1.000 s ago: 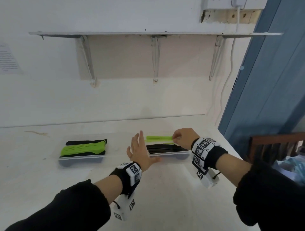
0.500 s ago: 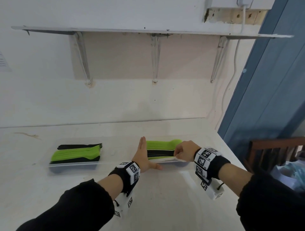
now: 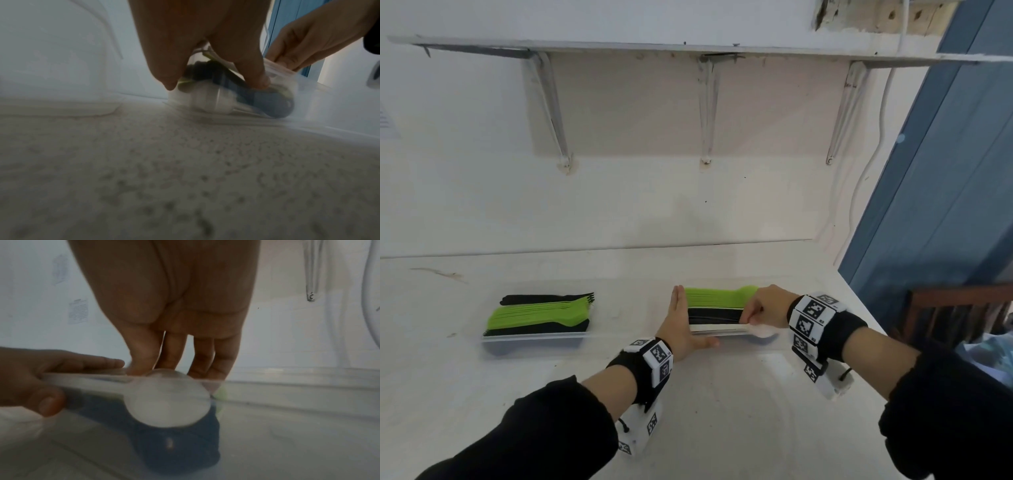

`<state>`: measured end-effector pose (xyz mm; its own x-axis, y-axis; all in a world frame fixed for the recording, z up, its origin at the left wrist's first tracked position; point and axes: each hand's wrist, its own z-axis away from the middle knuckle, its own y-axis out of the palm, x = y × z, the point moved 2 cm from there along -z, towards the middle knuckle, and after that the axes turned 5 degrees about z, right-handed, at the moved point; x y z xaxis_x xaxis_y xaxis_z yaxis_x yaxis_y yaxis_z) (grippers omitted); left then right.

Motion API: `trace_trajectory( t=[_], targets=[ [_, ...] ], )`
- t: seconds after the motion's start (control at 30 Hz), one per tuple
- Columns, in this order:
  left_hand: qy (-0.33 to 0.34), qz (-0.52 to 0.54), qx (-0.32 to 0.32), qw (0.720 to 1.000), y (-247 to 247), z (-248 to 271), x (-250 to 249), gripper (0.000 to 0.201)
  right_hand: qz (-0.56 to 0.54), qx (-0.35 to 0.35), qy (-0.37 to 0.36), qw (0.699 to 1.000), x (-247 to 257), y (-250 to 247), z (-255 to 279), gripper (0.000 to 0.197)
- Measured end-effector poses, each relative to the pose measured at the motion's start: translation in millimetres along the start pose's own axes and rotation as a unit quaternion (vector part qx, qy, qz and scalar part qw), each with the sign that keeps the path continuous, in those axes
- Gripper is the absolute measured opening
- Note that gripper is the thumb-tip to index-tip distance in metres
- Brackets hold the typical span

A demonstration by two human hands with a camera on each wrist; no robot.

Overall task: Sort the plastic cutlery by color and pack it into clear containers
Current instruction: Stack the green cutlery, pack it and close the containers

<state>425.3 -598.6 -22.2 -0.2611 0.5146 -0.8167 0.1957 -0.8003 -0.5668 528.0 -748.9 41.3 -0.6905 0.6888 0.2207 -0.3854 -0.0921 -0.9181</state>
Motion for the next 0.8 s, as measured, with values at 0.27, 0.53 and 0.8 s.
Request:
trace_trajectory(
  t=[0.27,0.53,0.8],
  targets=[
    [0.006,-0.001,-0.002,1.000,1.2,-1.8,3.0,0.126,0.024,-0.003,0.012,1.000,1.7,1.6,-6.2,0.022],
    [0.013,0.013,-0.004,1.000,2.5,-4.9,7.4,0.128,0.017,0.001,-0.019,1.000,-4.0,3.8,-3.2,0.025],
    [-0.001,0.055,-0.015,0.998,3.2,-6.8,10.6,0.133,0.020,-0.008,-0.017,1.000,-2.8,3.5,-3.5,0.026]
  ],
)
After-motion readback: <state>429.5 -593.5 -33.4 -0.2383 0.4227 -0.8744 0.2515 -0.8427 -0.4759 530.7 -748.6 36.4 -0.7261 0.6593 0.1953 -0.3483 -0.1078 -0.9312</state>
